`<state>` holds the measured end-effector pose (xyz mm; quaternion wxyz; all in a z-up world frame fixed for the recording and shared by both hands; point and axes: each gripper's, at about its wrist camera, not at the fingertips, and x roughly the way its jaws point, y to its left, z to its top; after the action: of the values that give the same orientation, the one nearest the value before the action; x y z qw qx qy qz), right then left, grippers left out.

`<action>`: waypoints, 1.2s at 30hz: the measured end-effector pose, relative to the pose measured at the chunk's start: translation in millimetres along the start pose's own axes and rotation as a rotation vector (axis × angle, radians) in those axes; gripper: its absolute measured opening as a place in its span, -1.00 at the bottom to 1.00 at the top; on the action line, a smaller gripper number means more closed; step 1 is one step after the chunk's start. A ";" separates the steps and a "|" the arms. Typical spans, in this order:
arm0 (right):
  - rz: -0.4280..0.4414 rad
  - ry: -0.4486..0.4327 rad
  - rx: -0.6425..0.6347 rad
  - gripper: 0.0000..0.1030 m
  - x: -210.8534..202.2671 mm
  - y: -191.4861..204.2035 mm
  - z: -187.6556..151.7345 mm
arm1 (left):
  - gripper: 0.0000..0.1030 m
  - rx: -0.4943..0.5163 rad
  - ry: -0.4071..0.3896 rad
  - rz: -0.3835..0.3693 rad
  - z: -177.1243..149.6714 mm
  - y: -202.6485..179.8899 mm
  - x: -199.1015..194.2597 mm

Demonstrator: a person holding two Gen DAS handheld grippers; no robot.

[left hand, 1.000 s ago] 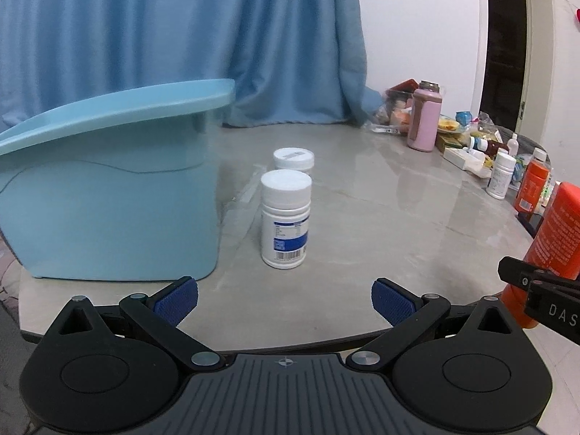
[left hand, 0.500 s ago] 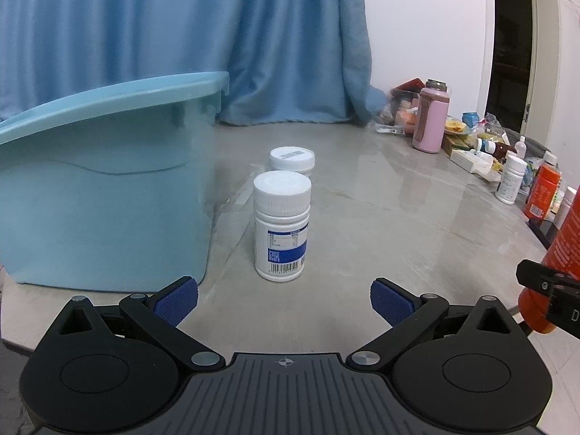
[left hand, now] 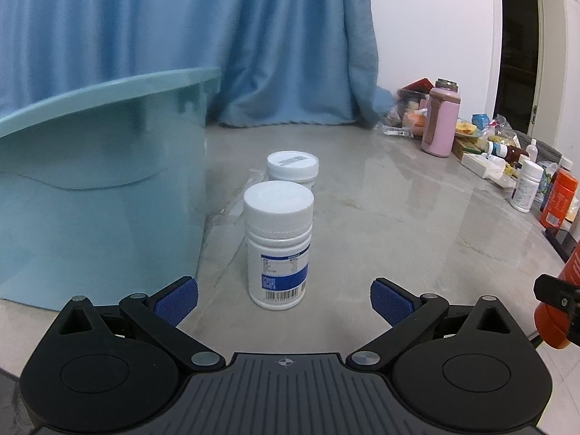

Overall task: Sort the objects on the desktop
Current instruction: 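Hold the orange bottle in the right gripper while the left gripper grasps a white medicine bottle, then carry the orange bottle and white bottle over the blue tub with both grippers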

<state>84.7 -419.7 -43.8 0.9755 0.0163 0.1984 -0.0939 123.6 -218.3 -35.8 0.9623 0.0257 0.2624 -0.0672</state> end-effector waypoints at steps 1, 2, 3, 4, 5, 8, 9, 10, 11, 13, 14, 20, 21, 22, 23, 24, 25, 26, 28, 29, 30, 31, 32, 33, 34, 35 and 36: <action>0.002 0.001 0.000 -0.03 2.0 0.0 0.8 | 0.98 -0.001 0.001 0.000 1.0 -0.7 2.9; 0.004 0.002 0.000 -0.03 4.1 0.0 1.5 | 0.98 -0.003 0.002 0.001 2.0 -1.4 5.8; 0.005 0.003 -0.002 -0.03 6.5 -0.3 2.4 | 0.97 -0.003 0.001 0.002 2.9 -1.7 8.3; 0.006 0.005 -0.003 -0.03 8.3 -0.5 2.8 | 0.97 -0.003 0.000 0.006 4.1 -1.9 11.2; 0.008 0.006 -0.004 -0.03 10.0 -0.8 3.2 | 0.97 -0.003 -0.001 0.010 5.5 -1.8 14.5; 0.010 0.010 -0.006 -0.03 14.8 -1.4 4.3 | 0.97 -0.004 -0.001 0.016 8.5 -1.1 23.3; 0.011 0.011 -0.007 -0.03 16.2 -1.7 4.8 | 0.97 -0.004 0.000 0.018 9.5 -1.0 26.7; 0.011 0.012 -0.008 -0.03 17.7 -1.9 5.2 | 0.97 -0.004 0.000 0.019 10.2 -0.8 29.7; 0.012 0.012 -0.007 -0.03 19.4 -1.5 5.8 | 0.97 -0.006 0.001 0.020 10.6 -0.2 32.2; 0.015 0.013 -0.006 -0.03 22.4 -1.4 6.7 | 0.97 -0.015 0.004 0.019 11.7 0.0 38.5; 0.017 0.013 -0.006 -0.03 23.6 -1.6 6.9 | 0.97 -0.017 0.003 0.019 12.1 -0.3 40.9; 0.025 0.017 -0.011 -0.03 29.9 -0.9 7.7 | 0.83 -0.009 -0.029 0.027 16.5 -3.6 51.5; 0.026 0.017 -0.013 -0.03 30.1 -0.4 8.2 | 0.31 -0.017 -0.029 0.014 17.6 -3.0 53.3; 0.028 0.016 -0.014 -0.03 30.3 0.2 8.7 | 0.08 -0.014 -0.023 0.011 18.8 -3.1 55.6; 0.030 0.016 -0.016 -0.03 30.5 0.7 9.2 | -0.06 -0.008 -0.015 0.014 19.9 -3.5 57.9; 0.031 0.015 -0.018 -0.03 30.7 1.3 9.7 | -0.06 -0.001 -0.012 0.011 20.7 -4.3 59.2; 0.033 0.015 -0.020 -0.03 30.9 1.8 10.2 | -0.06 0.008 -0.012 0.007 20.5 -5.1 59.0; 0.035 0.014 -0.022 -0.03 31.1 2.4 10.7 | -0.06 0.017 -0.012 0.005 20.0 -5.9 58.4; 0.038 0.015 -0.024 -0.03 29.9 4.8 11.6 | -0.06 0.018 -0.014 0.010 18.0 -6.0 55.5; 0.040 0.017 -0.024 -0.03 29.1 6.1 12.0 | -0.06 0.013 -0.013 0.012 16.9 -5.5 53.5; 0.041 0.018 -0.025 -0.03 27.6 7.4 12.2 | -0.06 0.006 -0.010 0.011 16.1 -4.5 51.0; 0.042 0.019 -0.025 -0.03 26.1 8.8 12.4 | -0.06 0.000 -0.008 0.008 15.4 -3.4 48.1; 0.043 0.020 -0.026 -0.03 24.6 10.2 12.7 | -0.06 0.000 -0.008 0.006 14.9 -2.9 44.6; 0.043 0.021 -0.026 -0.03 22.4 12.0 12.9 | -0.06 0.003 -0.008 0.003 14.5 -2.4 39.8; 0.044 0.023 -0.026 -0.03 20.3 13.7 13.2 | -0.06 0.007 -0.009 0.000 14.2 -1.9 34.6; 0.045 0.024 -0.025 -0.03 18.5 15.7 13.6 | -0.06 0.009 -0.010 -0.003 13.9 -1.0 29.1; 0.046 0.026 -0.021 -0.03 15.4 18.8 13.5 | -0.06 0.009 -0.010 -0.006 13.7 0.6 22.4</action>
<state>107.3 -405.0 -37.5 0.9749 0.0117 0.2115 -0.0693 149.6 -221.5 -35.4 0.9632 0.0289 0.2575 -0.0713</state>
